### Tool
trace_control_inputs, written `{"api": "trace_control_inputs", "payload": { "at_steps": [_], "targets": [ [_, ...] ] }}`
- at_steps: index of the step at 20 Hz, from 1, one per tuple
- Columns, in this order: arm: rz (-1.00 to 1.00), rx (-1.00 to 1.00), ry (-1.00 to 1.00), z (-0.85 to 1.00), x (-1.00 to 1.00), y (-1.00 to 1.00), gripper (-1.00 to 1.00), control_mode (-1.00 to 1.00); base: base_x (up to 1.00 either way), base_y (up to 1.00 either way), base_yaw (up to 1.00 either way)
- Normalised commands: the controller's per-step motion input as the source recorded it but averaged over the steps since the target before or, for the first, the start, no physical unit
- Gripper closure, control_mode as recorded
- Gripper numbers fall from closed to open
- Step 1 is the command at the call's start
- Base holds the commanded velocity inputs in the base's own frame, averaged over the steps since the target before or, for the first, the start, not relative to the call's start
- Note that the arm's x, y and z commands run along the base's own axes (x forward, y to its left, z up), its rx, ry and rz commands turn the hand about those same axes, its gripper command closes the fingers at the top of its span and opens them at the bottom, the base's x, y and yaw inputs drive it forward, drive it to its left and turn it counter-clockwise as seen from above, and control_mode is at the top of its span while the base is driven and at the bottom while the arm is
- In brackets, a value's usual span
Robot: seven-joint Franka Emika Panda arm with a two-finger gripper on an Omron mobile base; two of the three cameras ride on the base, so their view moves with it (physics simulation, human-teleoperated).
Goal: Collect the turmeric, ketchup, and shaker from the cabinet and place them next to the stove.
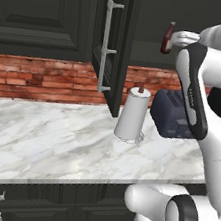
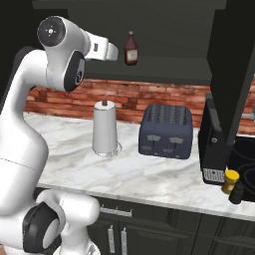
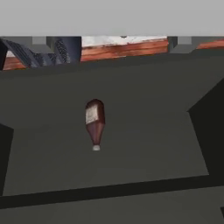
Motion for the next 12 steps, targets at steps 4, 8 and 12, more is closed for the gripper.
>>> {"api": "trace_control_inputs", "payload": {
  "at_steps": [4, 8, 12],
  "targets": [
    [0.0, 0.0, 0.01, 0.36, 0.42, -0.02, -1.0, -1.0, 0.0, 0.0, 0.0],
    [0.0, 0.0, 0.0, 0.28, 0.41, -0.01, -1.0, -1.0, 0.0, 0.0, 0.0],
    [0.0, 0.0, -0.04, 0.04, 0.48, -0.23, -1.0, -1.0, 0.0, 0.0, 0.0]
  ]
}}
